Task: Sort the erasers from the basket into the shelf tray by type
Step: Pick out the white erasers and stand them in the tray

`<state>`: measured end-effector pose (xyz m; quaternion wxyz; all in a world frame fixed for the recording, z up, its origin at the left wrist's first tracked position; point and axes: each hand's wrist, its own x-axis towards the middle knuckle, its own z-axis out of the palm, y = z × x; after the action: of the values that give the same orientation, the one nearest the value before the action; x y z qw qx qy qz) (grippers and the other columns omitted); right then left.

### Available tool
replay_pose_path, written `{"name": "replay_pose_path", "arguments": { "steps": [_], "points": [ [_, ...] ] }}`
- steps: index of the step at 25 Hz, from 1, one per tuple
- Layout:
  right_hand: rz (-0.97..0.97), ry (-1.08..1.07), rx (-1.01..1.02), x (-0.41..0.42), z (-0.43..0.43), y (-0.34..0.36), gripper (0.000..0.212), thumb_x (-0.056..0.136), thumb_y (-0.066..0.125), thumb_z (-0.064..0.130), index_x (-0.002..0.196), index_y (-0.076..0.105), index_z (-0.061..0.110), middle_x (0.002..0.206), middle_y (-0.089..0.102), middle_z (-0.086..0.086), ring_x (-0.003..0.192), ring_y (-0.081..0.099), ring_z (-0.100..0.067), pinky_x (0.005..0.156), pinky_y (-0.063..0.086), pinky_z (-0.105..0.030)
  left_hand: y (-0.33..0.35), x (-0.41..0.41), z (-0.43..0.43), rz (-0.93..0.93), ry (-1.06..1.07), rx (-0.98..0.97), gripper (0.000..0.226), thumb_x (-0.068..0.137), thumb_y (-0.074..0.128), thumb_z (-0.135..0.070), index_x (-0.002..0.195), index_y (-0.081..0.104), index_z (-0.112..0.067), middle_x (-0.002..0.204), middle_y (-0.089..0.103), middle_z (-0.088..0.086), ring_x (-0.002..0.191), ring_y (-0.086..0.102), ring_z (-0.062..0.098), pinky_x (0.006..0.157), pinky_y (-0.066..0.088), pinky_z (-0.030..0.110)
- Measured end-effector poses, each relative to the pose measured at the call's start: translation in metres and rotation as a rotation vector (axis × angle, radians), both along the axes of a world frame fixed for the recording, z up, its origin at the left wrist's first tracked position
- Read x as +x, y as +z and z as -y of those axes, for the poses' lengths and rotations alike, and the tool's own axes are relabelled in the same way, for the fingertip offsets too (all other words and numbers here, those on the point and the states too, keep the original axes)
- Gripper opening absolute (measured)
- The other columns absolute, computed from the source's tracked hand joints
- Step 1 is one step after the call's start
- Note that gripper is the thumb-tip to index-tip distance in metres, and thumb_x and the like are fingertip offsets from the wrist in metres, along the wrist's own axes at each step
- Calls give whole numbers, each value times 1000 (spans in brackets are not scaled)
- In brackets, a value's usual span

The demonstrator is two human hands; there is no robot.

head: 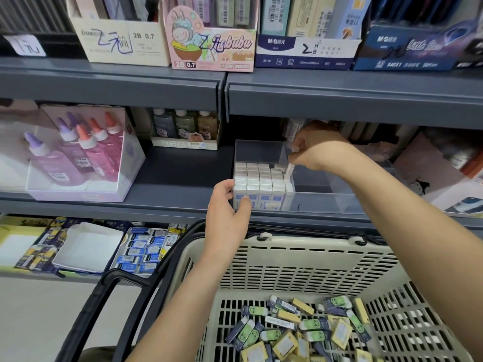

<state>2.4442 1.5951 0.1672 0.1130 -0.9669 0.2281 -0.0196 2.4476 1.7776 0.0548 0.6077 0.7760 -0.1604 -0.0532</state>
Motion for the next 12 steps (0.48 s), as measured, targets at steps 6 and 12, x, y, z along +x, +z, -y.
{"name": "replay_pose_path", "arguments": {
  "steps": [6,12],
  "points": [
    [30,49,-23,8,-6,-11,9,81,61,25,85,60,17,93,59,-3,78,55,-22,71,44,-23,-1,0,0,6,2,12,31,89,57,-19,114,42,-30,100,48,-29,97,45,-19,70,36,-4],
    [264,-49,199,-6,15,-24,4,84,59,24,82,62,23,83,63,1,81,56,-20,71,41,-20,-3,0,1,7,7,41,34,89,57,-19,121,45,-23,110,51,-19,104,47,-13,80,40,4]
  ]
}}
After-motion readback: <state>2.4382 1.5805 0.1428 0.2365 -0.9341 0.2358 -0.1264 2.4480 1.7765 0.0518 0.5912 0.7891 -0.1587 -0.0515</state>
